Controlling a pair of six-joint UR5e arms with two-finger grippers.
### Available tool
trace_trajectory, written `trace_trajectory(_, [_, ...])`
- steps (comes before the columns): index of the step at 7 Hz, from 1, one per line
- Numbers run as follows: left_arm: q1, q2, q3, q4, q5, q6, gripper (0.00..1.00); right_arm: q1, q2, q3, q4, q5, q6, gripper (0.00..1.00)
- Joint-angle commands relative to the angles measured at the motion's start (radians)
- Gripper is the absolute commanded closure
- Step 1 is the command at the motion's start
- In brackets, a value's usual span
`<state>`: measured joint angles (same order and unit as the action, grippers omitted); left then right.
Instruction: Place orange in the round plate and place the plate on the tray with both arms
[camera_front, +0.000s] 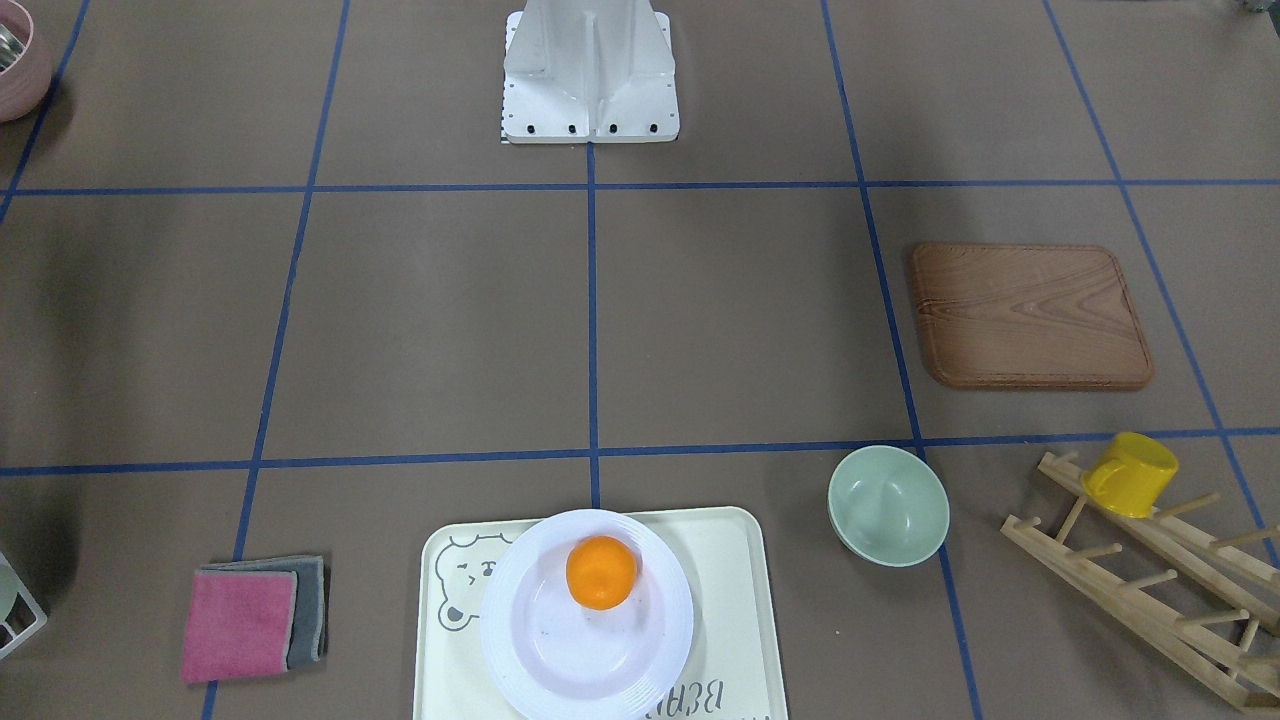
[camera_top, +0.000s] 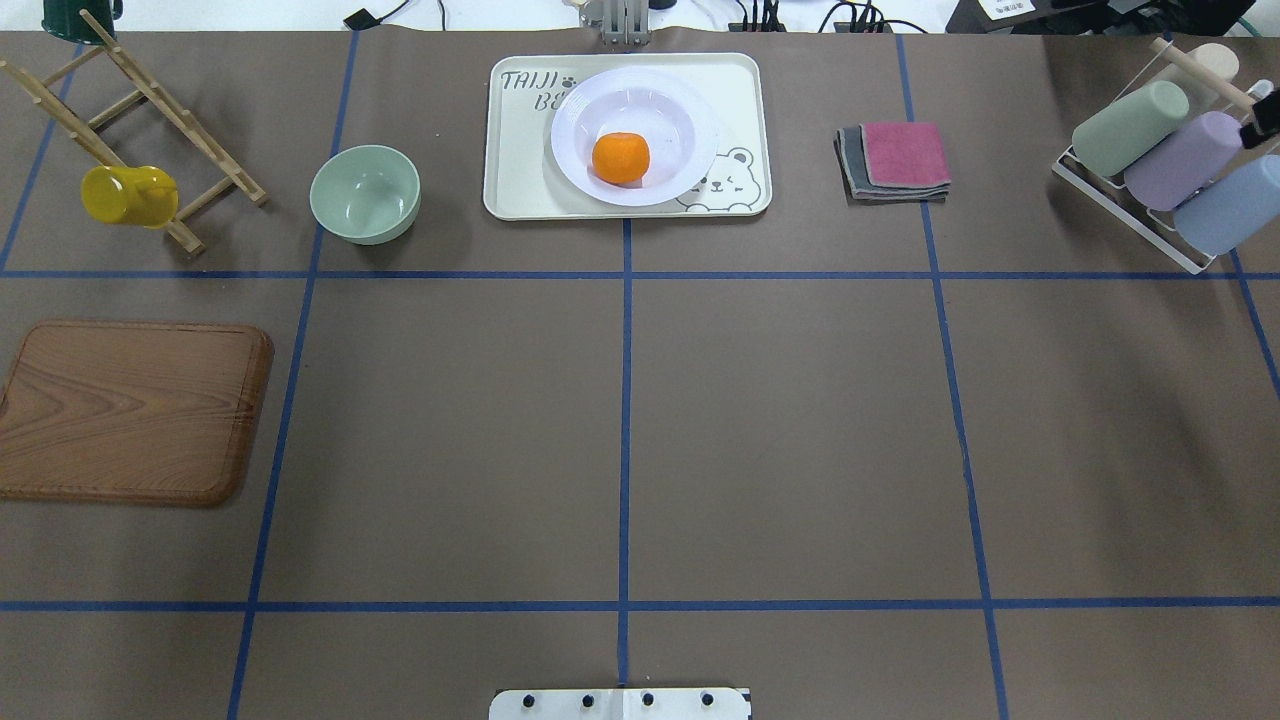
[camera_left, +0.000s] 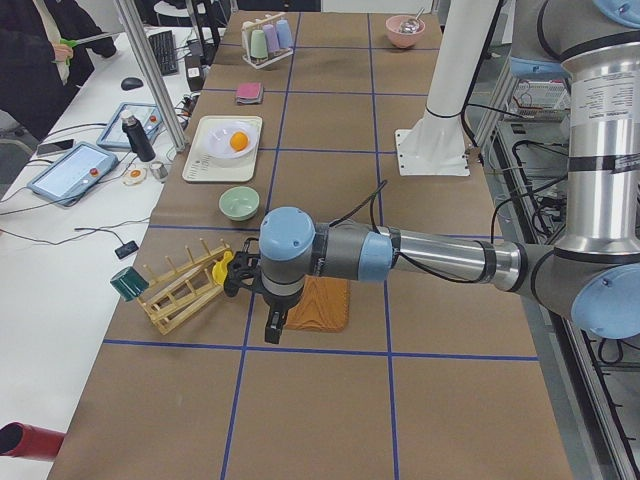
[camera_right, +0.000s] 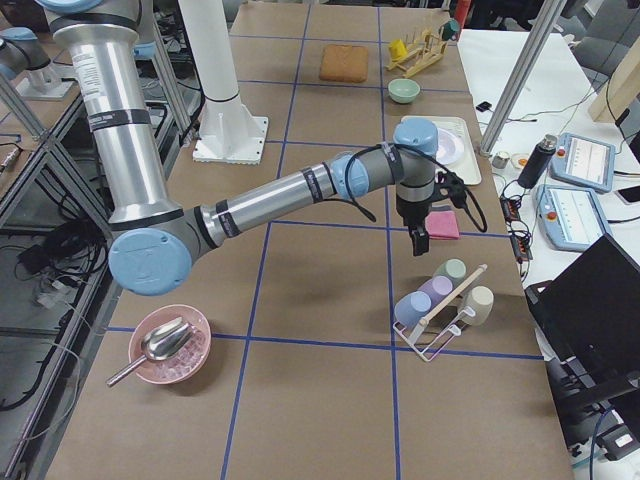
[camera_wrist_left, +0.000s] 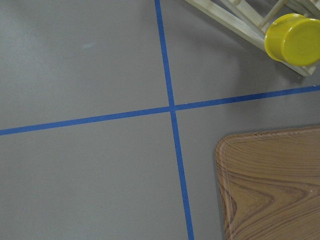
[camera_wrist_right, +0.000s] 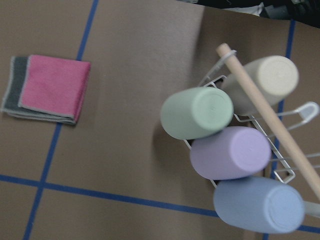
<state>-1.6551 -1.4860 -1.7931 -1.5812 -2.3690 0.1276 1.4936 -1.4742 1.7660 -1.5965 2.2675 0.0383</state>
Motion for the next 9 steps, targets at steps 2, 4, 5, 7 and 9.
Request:
trace_trajectory(2, [-0.002,0.007,0.012,-0.036,-0.001,0.0,0.01,0.145,-0.204,0.01,0.009,0.038,-0.14,0.0])
trace_trajectory(4, [-0.002,0.024,0.008,-0.036,-0.001,0.001,0.01,0.149,-0.201,0.02,0.009,0.04,-0.123,0.0])
trace_trajectory(5, [-0.002,0.029,0.002,-0.036,-0.001,0.0,0.01,0.148,-0.202,0.018,0.01,0.043,-0.123,0.0])
trace_trajectory(7, [-0.002,0.032,0.003,-0.036,-0.001,0.0,0.01,0.148,-0.202,0.018,0.012,0.05,-0.123,0.0])
trace_trajectory(9, [-0.002,0.033,0.011,-0.034,0.0,0.0,0.01,0.148,-0.204,0.017,0.012,0.05,-0.123,0.0])
